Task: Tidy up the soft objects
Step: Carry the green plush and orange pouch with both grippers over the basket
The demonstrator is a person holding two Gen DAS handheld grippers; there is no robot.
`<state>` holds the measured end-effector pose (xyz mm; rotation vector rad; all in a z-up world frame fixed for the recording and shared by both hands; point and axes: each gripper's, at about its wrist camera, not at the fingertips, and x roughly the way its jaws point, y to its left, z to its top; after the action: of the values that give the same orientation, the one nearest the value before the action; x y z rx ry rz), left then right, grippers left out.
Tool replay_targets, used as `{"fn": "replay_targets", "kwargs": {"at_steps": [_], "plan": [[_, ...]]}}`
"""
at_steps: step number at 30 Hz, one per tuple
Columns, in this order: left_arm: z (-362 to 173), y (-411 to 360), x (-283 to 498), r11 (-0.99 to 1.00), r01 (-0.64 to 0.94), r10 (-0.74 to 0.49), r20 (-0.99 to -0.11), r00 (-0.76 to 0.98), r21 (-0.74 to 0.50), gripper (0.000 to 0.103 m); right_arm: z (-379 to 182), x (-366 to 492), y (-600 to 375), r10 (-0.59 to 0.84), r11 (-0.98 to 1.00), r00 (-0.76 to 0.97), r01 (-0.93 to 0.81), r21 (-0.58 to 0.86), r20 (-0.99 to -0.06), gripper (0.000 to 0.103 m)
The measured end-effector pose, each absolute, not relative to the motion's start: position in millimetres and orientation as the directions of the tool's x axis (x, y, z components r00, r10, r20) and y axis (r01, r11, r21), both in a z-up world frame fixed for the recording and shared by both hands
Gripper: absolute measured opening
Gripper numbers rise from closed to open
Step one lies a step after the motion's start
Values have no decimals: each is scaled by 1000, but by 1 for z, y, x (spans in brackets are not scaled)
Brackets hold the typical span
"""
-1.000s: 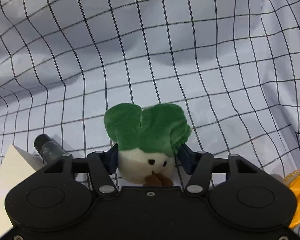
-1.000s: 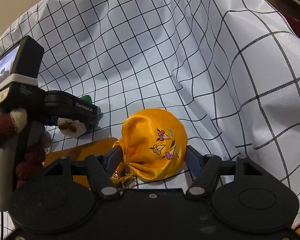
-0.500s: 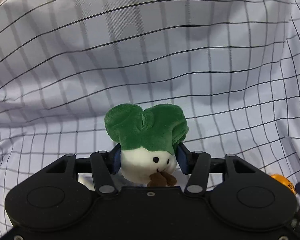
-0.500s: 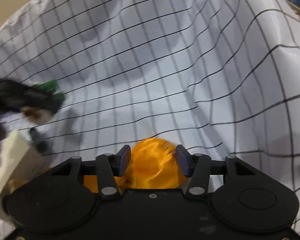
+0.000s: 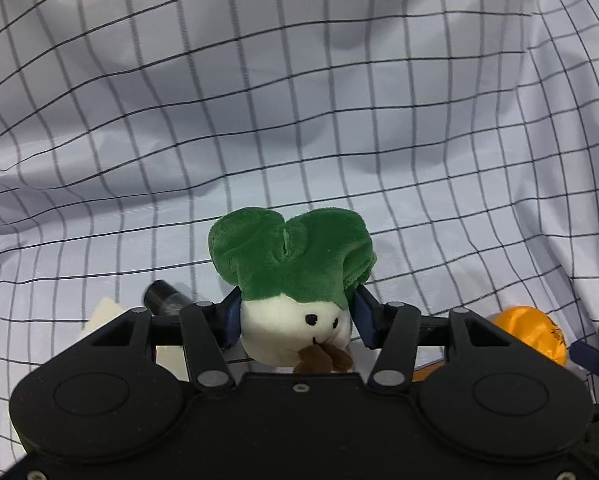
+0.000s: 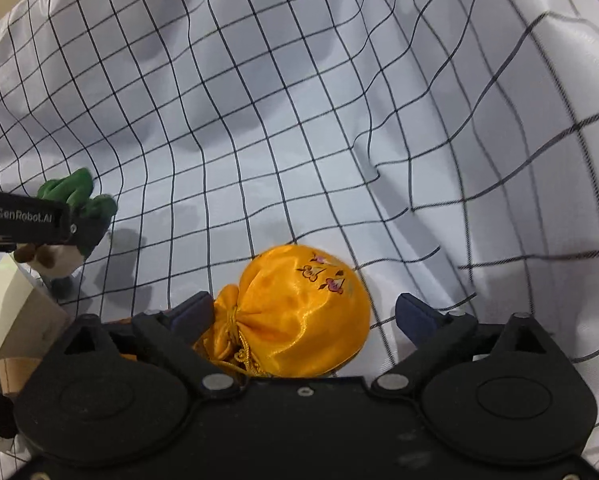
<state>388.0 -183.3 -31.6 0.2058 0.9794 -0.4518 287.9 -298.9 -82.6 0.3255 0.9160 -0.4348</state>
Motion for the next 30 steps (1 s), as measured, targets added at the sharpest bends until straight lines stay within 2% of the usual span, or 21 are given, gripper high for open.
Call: {"fn": "replay_targets", "kwargs": {"at_steps": [4, 7, 10, 22, 30], "plan": [[-33, -197, 380, 879, 476, -282, -839, 466, -31, 52, -85, 289, -300, -214, 866, 533, 491, 93, -818, 98], [-35, -205, 376, 871, 491, -289, -840, 460, -30, 52, -85, 288, -304, -167, 873, 537, 471, 130, -827, 80], [-39, -210, 373, 864, 502, -294, -843, 451, -32, 52, -81, 287, -305, -160, 881, 544, 454, 129, -823, 73], [-41, -246, 345, 809, 584, -352, -847, 399, -61, 52, -60, 252, -307, -231, 868, 562, 488, 93, -795, 72], [-39, -278, 304, 735, 671, -414, -848, 330, -98, 52, -47, 213, -306, -227, 868, 551, 488, 89, -803, 72]]}}
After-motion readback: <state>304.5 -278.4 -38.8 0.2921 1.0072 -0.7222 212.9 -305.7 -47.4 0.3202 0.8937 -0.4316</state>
